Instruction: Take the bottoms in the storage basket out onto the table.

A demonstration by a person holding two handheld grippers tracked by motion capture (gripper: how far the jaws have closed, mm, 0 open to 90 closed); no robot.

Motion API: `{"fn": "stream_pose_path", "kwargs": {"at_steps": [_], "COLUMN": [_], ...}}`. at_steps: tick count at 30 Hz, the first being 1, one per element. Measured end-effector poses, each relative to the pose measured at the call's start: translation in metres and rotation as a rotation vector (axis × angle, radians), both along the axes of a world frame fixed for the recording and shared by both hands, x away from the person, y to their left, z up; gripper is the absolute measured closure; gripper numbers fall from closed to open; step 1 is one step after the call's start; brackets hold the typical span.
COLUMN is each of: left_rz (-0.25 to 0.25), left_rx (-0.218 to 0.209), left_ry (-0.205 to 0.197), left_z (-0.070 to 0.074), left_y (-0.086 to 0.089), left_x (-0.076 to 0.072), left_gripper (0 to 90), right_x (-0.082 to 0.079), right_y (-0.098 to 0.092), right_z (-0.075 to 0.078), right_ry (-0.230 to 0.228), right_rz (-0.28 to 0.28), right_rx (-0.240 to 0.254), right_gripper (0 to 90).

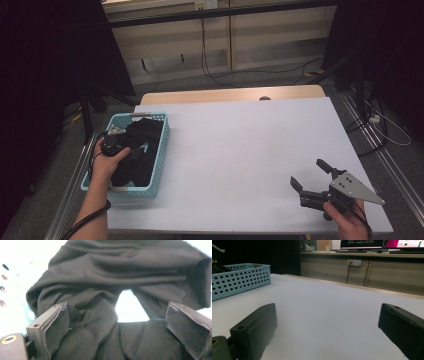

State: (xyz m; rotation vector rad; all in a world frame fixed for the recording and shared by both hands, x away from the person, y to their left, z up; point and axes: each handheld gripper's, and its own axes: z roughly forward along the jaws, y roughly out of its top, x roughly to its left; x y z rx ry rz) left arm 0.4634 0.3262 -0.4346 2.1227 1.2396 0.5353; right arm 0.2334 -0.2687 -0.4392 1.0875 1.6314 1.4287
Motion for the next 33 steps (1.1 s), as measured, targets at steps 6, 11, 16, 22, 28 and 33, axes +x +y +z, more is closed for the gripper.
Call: {"fn": "stream_pose_path", "kwargs": {"at_steps": [6, 11, 16, 22, 28, 33], "left_rz": [0.016, -0.006, 0.000, 0.038, 0.055, 0.072], "left_rx": [0.014, 0.052, 0.041, 0.077, 0.113, 0.116], "left_ry": [0.051, 0.078, 0.099, 0.171, 0.166, 0.174], "left_z": [-0.007, -0.013, -0.011, -0.002, 0.002, 0.005], "left_y": [0.003, -0.002, 0.000, -0.008, -0.014, -0.017], "left_x": [-0.004, -0.006, -0.007, -0.006, -0.007, -0.006], "left_gripper": [5.8, 5.9, 13.6, 31.6, 64.8, 74.6], "right_x": [-0.001, -0.001, -0.001, -0.001, -0.001, 0.000], "right_y": [0.000, 0.001, 0.001, 0.002, 0.002, 0.002], "right_z": [0.000, 0.000, 0.000, 0.000, 0.001, 0.001], "right_ry": [-0.002, -0.004, -0.003, -0.002, -0.002, -0.002], "right_rz": [0.000, 0.005, 0.009, 0.012, 0.015, 0.013], "right_rx": [0.003, 0.001, 0.006, 0.008, 0.011, 0.015], "right_gripper": [1.2, 1.3, 1.3, 1.4, 1.4, 1.5]}}
